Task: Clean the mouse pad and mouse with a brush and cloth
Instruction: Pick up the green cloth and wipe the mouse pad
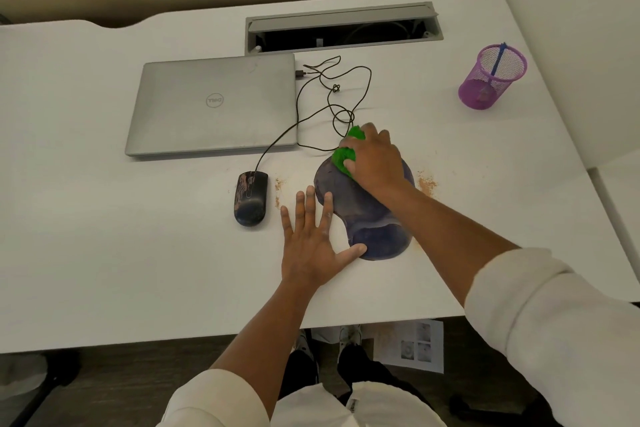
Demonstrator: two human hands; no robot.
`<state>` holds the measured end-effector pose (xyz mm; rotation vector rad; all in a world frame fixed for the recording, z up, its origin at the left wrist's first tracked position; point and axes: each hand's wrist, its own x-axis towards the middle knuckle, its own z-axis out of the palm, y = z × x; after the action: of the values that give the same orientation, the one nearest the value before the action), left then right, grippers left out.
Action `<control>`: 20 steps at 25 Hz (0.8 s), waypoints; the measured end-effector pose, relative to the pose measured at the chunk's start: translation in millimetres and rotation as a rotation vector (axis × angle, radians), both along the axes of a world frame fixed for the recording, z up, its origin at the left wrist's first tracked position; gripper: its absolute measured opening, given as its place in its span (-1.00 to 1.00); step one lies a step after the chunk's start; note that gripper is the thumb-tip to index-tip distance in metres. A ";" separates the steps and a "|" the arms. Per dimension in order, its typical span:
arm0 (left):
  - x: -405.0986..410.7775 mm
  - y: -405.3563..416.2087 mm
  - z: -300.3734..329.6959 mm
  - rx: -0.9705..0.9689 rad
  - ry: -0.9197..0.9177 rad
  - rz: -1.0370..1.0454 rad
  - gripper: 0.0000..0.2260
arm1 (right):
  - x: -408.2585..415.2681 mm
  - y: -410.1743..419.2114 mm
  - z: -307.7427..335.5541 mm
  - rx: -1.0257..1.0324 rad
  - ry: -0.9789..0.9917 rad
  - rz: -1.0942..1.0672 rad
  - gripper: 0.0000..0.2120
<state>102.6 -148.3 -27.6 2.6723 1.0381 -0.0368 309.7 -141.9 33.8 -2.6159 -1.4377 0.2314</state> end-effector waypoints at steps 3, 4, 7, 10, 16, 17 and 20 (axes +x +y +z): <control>-0.7 -0.8 -1.8 0.004 -0.018 -0.002 0.01 | -17.3 -28.3 -3.5 -0.010 -0.041 0.073 -0.67; -1.5 -0.9 -2.8 0.009 -0.028 -0.001 0.02 | -25.1 -44.2 -6.7 -0.008 -0.047 0.087 -0.67; -1.8 -1.1 -4.3 0.026 -0.064 0.002 0.01 | -36.2 -83.4 -12.1 -0.020 -0.013 0.137 -0.67; -1.3 -1.3 -4.8 0.025 -0.067 0.005 0.01 | -28.5 -84.2 -10.6 -0.017 -0.001 0.150 -0.66; -1.1 -0.8 -5.3 0.025 -0.058 0.009 0.00 | -6.5 -63.2 -1.6 0.048 0.003 -0.077 -0.66; -1.3 -0.9 -5.6 0.029 -0.064 0.008 0.00 | -9.9 -61.6 -0.4 0.084 0.028 -0.106 -0.67; -1.4 -1.2 -6.6 0.029 -0.075 0.007 0.00 | -29.9 -69.1 -7.1 0.098 0.034 0.026 -0.68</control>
<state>101.2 -149.4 -34.2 2.6737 1.0318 0.0790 279.8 -210.9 26.7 -2.5049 -1.4355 0.2024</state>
